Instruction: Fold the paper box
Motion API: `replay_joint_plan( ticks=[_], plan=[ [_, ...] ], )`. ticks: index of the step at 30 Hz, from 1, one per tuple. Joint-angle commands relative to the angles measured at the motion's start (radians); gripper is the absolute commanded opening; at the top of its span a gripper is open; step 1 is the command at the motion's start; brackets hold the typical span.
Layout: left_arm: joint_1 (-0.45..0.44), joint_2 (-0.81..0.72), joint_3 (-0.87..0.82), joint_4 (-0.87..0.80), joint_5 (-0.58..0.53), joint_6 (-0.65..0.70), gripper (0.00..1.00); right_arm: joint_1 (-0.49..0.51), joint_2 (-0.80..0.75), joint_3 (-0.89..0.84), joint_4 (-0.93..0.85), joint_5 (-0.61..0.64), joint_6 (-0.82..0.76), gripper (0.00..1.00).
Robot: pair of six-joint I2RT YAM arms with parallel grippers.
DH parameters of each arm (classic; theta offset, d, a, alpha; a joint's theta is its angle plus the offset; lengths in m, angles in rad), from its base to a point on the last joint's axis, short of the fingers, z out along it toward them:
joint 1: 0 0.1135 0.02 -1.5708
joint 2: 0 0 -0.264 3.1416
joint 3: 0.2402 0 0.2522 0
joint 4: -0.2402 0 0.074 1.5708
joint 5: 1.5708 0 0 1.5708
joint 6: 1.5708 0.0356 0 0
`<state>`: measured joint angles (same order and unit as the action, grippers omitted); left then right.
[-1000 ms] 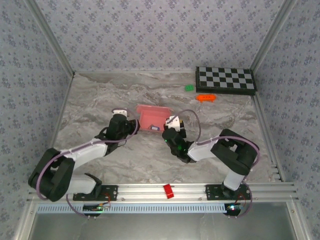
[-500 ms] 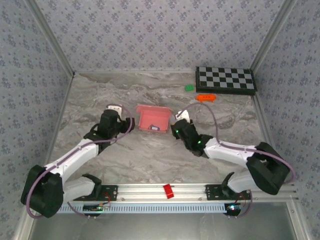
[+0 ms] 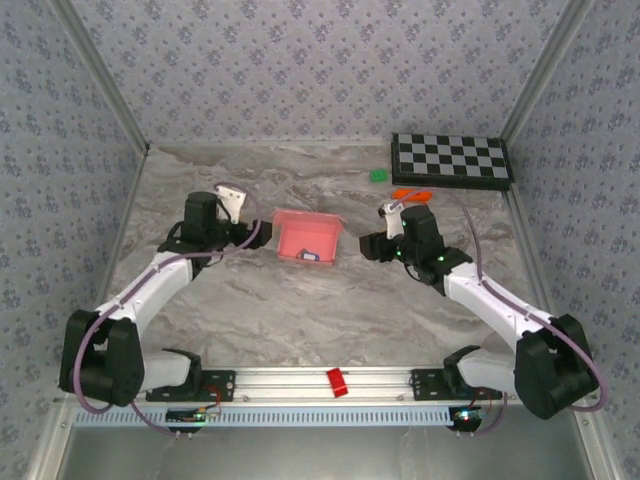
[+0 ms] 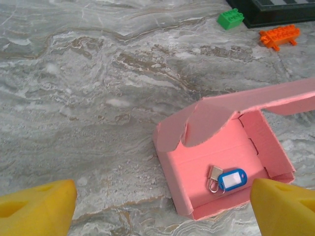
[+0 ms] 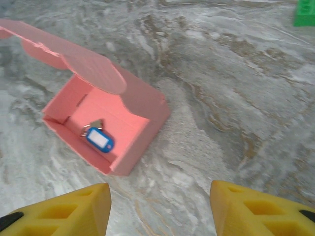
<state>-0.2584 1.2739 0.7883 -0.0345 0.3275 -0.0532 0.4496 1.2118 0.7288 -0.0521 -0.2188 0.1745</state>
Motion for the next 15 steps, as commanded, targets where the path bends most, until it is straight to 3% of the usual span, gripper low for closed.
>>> replay_joint_plan(
  ticks=[1, 6, 15],
  plan=[
    [0.023, 0.027, 0.06, 0.011, 0.126, 0.027, 0.9, -0.011, 0.032, 0.05, -0.004, -0.151, -0.018, 0.58],
    [0.046, 0.099, 0.109, 0.043, 0.23, -0.012, 0.9, -0.031, 0.099, 0.072, 0.054, -0.2, 0.025, 0.6],
    [0.048, 0.203, 0.171, 0.113, 0.279, -0.141, 0.96, -0.049, 0.193, 0.133, 0.119, -0.212, 0.123, 0.63]
  ],
)
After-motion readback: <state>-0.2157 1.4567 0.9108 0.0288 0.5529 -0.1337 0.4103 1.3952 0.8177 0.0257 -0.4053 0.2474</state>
